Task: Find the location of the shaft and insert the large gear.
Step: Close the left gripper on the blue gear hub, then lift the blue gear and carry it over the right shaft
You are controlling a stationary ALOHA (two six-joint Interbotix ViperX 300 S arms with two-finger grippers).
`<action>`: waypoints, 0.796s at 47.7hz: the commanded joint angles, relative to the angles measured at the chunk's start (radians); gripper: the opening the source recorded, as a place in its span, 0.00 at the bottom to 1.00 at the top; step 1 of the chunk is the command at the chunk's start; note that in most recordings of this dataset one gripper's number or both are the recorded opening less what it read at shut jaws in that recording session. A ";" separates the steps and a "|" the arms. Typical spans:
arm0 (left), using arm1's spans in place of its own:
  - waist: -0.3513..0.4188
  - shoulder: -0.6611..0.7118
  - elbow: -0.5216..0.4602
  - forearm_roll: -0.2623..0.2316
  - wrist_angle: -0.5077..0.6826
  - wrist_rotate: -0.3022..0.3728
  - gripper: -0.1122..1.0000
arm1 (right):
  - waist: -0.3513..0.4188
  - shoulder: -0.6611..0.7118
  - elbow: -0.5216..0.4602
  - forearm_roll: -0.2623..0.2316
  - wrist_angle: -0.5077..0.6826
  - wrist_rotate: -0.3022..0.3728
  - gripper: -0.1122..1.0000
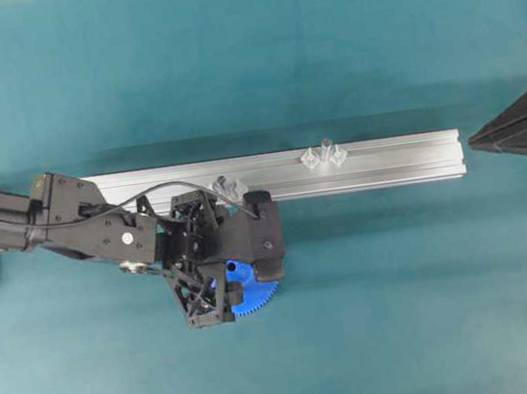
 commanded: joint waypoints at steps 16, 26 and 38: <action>0.008 0.003 -0.060 0.003 0.067 0.006 0.74 | -0.002 0.006 -0.002 0.000 -0.011 0.011 0.12; 0.008 0.002 -0.106 0.003 0.135 0.041 0.74 | -0.002 -0.006 0.005 0.002 -0.011 0.011 0.12; 0.008 -0.014 -0.170 0.003 0.169 0.091 0.74 | -0.002 -0.035 0.015 0.002 -0.012 0.011 0.12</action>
